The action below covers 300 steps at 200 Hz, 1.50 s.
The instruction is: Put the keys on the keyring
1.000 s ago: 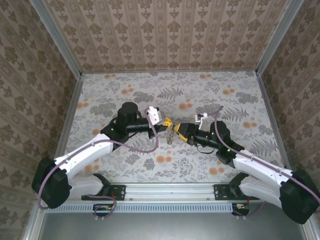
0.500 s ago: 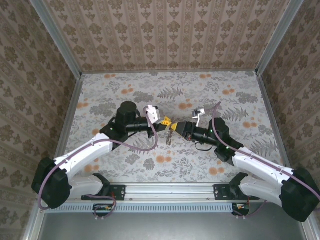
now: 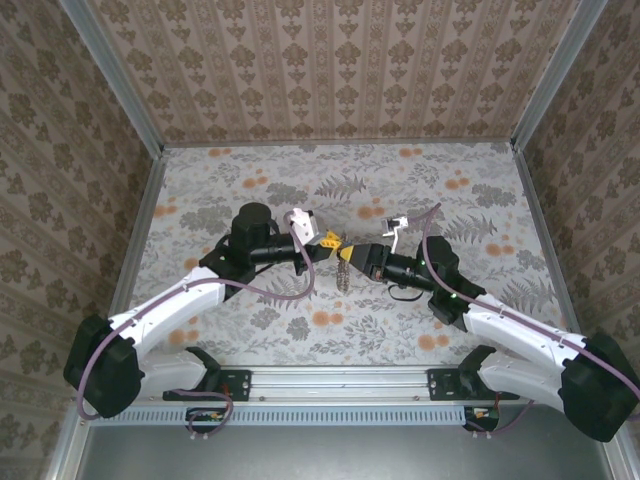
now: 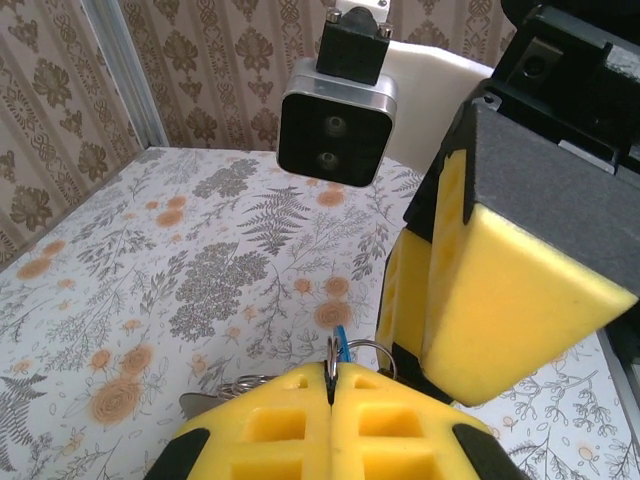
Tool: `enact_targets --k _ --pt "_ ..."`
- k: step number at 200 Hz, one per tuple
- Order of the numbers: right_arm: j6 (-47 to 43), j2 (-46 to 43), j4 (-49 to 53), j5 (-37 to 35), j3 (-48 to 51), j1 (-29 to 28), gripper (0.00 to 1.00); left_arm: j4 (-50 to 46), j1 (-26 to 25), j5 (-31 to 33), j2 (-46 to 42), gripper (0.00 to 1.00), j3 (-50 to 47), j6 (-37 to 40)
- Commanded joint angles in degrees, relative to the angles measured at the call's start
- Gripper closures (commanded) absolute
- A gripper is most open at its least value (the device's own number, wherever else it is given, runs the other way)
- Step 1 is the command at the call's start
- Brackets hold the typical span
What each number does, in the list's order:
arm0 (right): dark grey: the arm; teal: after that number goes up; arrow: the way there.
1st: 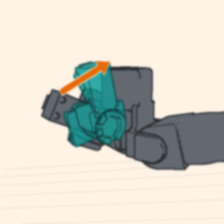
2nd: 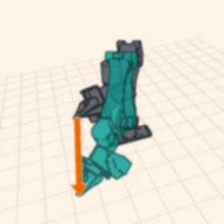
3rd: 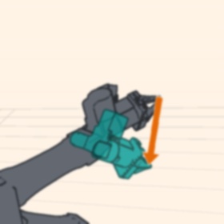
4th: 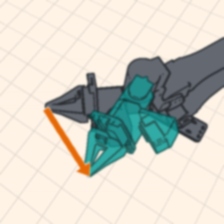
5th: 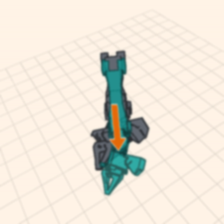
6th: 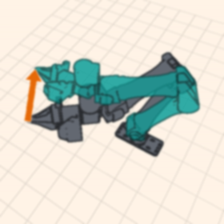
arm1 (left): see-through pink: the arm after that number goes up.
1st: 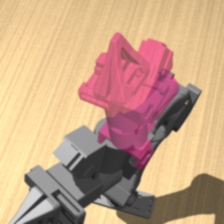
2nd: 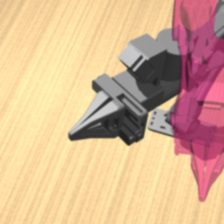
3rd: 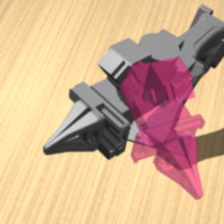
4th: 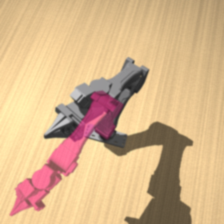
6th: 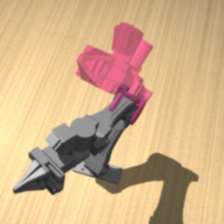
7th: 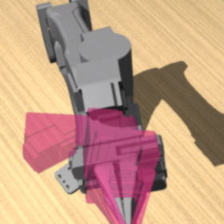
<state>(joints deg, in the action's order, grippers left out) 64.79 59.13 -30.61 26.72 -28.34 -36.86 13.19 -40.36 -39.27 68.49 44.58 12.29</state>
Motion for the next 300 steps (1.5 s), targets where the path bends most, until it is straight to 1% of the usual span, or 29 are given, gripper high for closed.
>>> enact_targets --k 1,16,36,71,88,109,127,143,170,215,244,275,300 --pt "-2.4 0.5 -1.4 1.8 -0.6 -0.6 0.66 4.0 0.3 -1.7 -0.6 1.00 -0.5 -2.6" --pt "-3.0 1.7 -1.7 2.9 -1.6 -1.0 0.65 4.7 0.4 -1.8 -0.4 1.00 -0.7 -3.3" --pt "-4.3 2.4 -1.6 2.0 -2.1 -1.4 0.66 4.8 0.3 -2.2 -0.3 1.00 -0.6 -3.6" --pt "-6.7 0.2 -0.5 -0.8 -1.6 -1.5 0.73 4.0 0.2 -1.9 -1.3 1.00 -1.1 -3.5" --pt "-7.8 -1.1 -0.2 -1.6 -1.6 -1.5 0.74 3.7 0.2 -2.1 -1.6 1.00 -1.3 -3.6" --pt "-8.5 -1.8 -0.3 -2.0 -1.9 -1.5 0.74 4.6 0.2 -2.3 -1.3 1.00 -1.6 -4.9" --pt "-8.6 -1.8 -0.2 -2.9 -1.9 -1.5 0.66 6.1 0.3 -2.1 -1.2 1.00 -2.0 -6.0" --pt "-8.6 -1.4 -0.2 -3.2 -1.7 -1.4 0.65 7.1 0.2 -2.1 -1.0 1.00 -2.3 -7.0" --pt "-8.6 -0.3 -1.5 -3.1 -1.8 -1.5 0.75 7.6 -0.1 -2.1 -1.0 1.00 -2.5 -7.6" --pt "-8.5 0.1 -2.6 -3.2 -1.5 -1.5 0.85 7.6 -0.1 -2.1 -1.2 1.00 -2.7 -7.8" --pt "-9.7 -1.1 -2.2 -4.7 -1.2 -1.4 0.91 7.6 -0.2 -2.6 -1.1 1.00 -2.7 -7.7" --pt "-14.1 -3.5 1.8 -6.8 -1.7 -1.4 0.97 7.4 -0.3 -2.5 -1.3 1.00 -3.2 -8.0" --pt "-19.6 -5.8 4.7 -9.3 -1.7 -1.5 0.99 7.3 -0.3 -3.3 -0.9 1.00 -3.1 -8.7"
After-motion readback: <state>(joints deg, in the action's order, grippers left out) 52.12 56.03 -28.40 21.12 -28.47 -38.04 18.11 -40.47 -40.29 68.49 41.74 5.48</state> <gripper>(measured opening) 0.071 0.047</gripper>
